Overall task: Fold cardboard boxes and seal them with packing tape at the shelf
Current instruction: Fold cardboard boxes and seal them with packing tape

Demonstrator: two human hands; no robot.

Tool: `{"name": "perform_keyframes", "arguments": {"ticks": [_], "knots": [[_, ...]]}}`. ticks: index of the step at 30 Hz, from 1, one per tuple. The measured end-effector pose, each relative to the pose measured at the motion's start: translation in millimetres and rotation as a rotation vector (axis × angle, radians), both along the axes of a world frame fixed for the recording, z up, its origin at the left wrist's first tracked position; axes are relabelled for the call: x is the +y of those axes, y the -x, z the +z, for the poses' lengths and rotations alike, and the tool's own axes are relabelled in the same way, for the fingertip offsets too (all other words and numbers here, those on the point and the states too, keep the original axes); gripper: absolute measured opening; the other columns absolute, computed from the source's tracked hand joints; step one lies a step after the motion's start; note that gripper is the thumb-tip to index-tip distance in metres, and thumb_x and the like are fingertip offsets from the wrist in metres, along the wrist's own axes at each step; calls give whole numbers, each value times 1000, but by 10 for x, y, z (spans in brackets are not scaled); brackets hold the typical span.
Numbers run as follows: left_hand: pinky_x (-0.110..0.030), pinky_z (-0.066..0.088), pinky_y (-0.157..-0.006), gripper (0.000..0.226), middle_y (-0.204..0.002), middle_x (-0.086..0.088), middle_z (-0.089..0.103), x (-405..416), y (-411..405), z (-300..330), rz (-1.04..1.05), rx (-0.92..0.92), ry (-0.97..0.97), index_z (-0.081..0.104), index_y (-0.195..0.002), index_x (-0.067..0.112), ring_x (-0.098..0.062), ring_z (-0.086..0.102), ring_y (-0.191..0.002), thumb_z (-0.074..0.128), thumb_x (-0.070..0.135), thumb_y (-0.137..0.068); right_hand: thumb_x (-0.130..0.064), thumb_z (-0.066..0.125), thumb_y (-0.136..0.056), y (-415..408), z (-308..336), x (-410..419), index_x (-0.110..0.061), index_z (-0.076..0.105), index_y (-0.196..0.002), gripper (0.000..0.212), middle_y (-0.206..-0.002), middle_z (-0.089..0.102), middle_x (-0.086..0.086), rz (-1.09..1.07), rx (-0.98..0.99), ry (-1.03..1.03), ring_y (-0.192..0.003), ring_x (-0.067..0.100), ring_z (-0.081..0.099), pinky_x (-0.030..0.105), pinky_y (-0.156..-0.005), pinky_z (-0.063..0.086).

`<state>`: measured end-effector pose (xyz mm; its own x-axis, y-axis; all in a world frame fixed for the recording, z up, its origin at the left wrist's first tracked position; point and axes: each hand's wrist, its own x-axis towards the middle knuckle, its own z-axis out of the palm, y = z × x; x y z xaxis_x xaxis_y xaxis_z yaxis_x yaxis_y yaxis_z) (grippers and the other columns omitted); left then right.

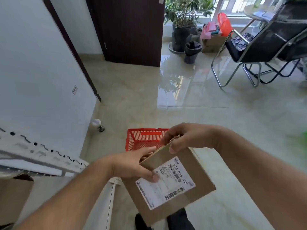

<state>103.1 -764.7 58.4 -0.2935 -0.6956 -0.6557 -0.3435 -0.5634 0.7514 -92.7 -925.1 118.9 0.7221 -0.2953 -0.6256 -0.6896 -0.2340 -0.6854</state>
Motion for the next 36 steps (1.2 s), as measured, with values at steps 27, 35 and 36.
{"name": "perform_keyframes", "arguments": {"ticks": [27, 35, 36], "knots": [[-26, 51, -95, 48, -124, 8, 61, -1752, -610, -4163, 1088, -337, -120, 64, -127, 32, -12, 63, -112, 66, 61, -89, -28, 53, -107, -1153, -4691, -1037, -48, 68, -111, 25, -102, 74, -24, -969, -22, -155, -95, -5, 69, 11, -70, 52], [-18, 49, -66, 38, -113, 12, 67, -1776, -972, -5664, 1046, -297, -268, 49, -134, 28, -6, 66, -98, 63, 25, -99, -32, 54, -106, -1575, -6337, -1039, -38, 67, -114, 17, -106, 70, -19, -963, 128, -81, -100, 6, 66, 44, -94, 59], [-20, 50, -68, 38, -112, 14, 67, -1774, -1018, -5827, 1021, -290, -283, 51, -133, 29, -7, 66, -98, 64, 24, -97, -32, 53, -107, -1612, -6514, -1046, -37, 67, -116, 18, -105, 69, -20, -957, 141, -80, -101, 7, 66, 44, -95, 59]]}}
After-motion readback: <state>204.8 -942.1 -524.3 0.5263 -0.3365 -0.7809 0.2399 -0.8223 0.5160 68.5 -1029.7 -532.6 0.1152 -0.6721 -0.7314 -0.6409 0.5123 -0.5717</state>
